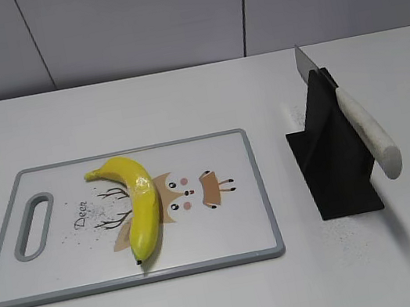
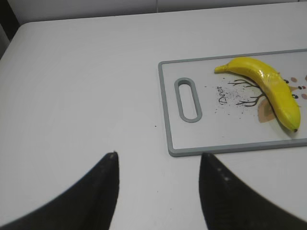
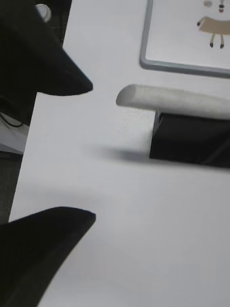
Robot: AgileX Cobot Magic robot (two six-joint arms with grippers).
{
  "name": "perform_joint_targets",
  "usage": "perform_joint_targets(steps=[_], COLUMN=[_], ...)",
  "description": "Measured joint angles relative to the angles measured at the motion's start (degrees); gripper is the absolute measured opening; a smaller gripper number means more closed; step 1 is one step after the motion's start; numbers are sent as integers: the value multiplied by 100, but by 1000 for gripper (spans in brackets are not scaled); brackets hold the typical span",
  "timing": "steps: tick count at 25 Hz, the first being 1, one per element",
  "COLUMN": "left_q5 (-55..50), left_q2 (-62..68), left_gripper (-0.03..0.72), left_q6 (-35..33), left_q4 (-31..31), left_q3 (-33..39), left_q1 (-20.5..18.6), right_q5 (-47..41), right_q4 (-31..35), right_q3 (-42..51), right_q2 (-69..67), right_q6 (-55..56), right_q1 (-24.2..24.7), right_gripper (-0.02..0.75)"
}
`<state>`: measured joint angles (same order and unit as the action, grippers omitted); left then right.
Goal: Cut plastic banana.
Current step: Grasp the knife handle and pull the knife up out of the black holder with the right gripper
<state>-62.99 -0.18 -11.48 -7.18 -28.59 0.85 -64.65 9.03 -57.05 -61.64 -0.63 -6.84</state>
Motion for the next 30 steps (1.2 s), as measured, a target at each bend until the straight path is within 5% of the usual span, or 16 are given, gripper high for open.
perform_joint_targets(steps=[9,23,26,30], left_q5=[0,0,0,0], left_q2=[0,0,0,0], left_gripper=[517,517,517,517], left_q6=[0,1,-1,4], left_q4=[-5,-5,-5,-5], left_q3=[0,0,0,0], left_q1=[0,0,0,0], right_q5=[-84,424,460,399], right_q4=[5,-252,-275,-286], right_q3=[-787,-988,-1020,-1028], right_q2=[-1426,-3436,-3657,-3689], right_q6=[548,1141,1271,1370], right_q1=[-1200,-1279,-1279,-1284], right_gripper=[545,536,461,168])
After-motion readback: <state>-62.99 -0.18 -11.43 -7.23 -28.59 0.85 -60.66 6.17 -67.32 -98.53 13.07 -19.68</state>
